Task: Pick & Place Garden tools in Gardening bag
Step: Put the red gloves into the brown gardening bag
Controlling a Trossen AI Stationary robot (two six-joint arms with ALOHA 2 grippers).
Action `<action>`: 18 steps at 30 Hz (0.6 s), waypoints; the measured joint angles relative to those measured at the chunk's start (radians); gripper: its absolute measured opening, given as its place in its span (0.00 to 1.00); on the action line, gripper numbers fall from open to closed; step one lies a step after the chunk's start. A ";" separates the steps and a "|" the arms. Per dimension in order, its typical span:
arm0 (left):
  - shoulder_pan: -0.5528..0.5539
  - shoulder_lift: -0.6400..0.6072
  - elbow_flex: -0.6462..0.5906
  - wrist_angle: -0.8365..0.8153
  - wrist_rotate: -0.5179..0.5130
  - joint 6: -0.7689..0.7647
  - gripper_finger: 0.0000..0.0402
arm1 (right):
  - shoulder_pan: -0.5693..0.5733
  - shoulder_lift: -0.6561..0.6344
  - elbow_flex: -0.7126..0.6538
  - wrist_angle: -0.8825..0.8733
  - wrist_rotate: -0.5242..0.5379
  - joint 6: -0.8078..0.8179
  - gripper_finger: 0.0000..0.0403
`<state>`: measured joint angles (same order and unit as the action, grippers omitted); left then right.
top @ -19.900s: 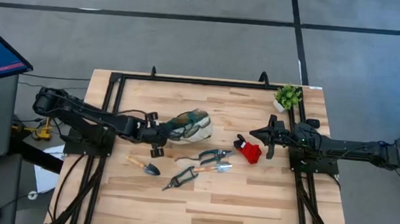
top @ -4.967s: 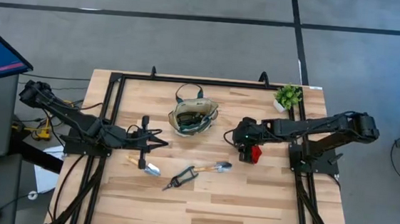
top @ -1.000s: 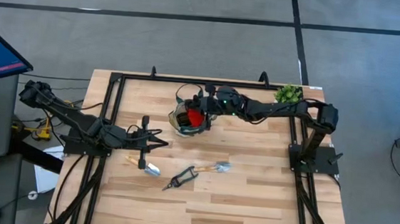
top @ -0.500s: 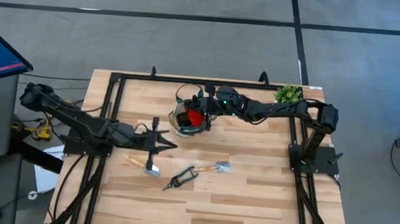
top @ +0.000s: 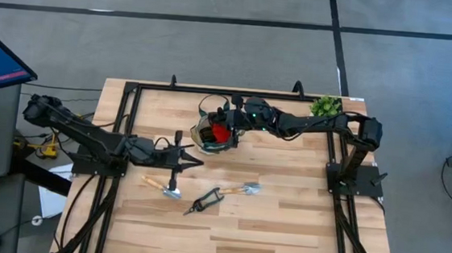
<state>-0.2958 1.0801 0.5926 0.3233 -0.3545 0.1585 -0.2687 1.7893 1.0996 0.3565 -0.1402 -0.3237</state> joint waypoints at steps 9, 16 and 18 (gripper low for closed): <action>0.000 0.000 0.000 -0.001 0.000 0.001 0.01 | 0.000 0.000 0.000 0.000 0.000 0.000 0.00; 0.000 0.000 0.000 -0.001 0.001 0.001 0.01 | 0.000 0.000 0.000 0.001 -0.003 0.001 0.00; 0.000 0.000 0.000 -0.001 0.001 0.001 0.01 | 0.000 0.000 0.000 0.000 -0.011 0.001 0.00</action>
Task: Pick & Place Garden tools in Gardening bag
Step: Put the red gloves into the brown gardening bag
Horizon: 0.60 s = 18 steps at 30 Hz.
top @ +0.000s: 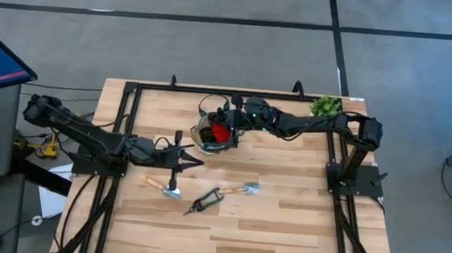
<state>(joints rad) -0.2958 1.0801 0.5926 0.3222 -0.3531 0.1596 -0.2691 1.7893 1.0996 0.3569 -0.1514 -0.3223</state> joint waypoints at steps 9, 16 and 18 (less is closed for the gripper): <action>0.000 0.000 0.000 0.000 0.000 0.000 0.01 | 0.000 0.000 0.000 0.000 -0.005 0.001 0.00; 0.000 0.000 0.000 -0.001 0.000 0.000 0.01 | 0.006 0.000 0.000 0.000 -0.005 -0.001 0.17; 0.000 0.000 0.000 -0.001 0.000 0.000 0.01 | 0.014 0.000 0.000 0.000 -0.005 -0.007 0.24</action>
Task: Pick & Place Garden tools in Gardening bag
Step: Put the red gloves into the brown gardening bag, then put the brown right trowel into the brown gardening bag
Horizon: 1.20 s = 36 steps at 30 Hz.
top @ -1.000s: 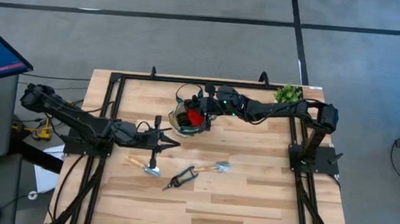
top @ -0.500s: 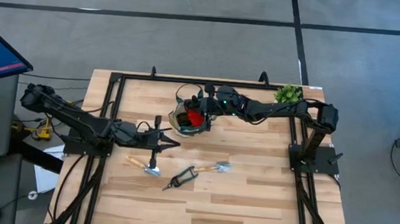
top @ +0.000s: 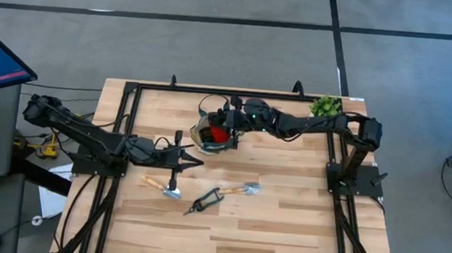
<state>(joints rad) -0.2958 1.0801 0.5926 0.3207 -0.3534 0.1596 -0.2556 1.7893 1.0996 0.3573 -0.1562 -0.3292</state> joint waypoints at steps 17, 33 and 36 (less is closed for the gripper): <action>0.000 0.000 0.000 -0.010 -0.001 0.000 0.01 | 0.082 -0.207 0.000 -0.323 0.171 -0.008 0.50; -0.001 0.000 0.000 -0.071 -0.111 0.001 0.01 | 0.177 -0.397 -0.053 -0.695 0.208 0.184 0.10; 0.000 0.000 0.000 -0.115 -0.146 0.001 0.01 | 0.209 -0.397 -0.107 -0.666 0.207 0.189 0.02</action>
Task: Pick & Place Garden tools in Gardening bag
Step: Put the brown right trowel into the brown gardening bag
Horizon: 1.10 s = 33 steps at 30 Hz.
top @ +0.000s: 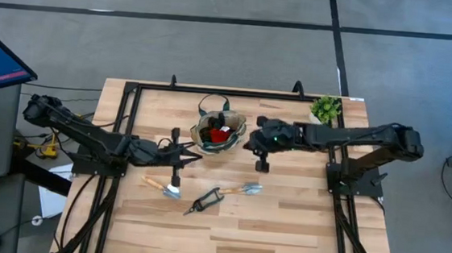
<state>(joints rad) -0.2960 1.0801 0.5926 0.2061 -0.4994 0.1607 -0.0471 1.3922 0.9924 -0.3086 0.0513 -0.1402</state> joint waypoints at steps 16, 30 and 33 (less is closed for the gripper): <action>-0.127 -0.027 0.001 -0.192 0.000 -0.066 0.01 | 0.214 0.002 -0.166 0.155 0.041 0.151 0.01; -0.203 -0.343 -0.230 -0.098 -0.001 -0.090 0.01 | 0.356 0.002 -0.168 0.169 0.248 0.158 0.00; -0.203 -0.433 -0.361 0.055 -0.001 -0.091 0.01 | 0.347 0.002 -0.216 0.260 0.264 0.138 0.00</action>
<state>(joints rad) -0.4988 0.6471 0.2312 0.2615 -0.5003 0.0700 0.2997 1.3941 0.7767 -0.0482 0.3149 -0.0026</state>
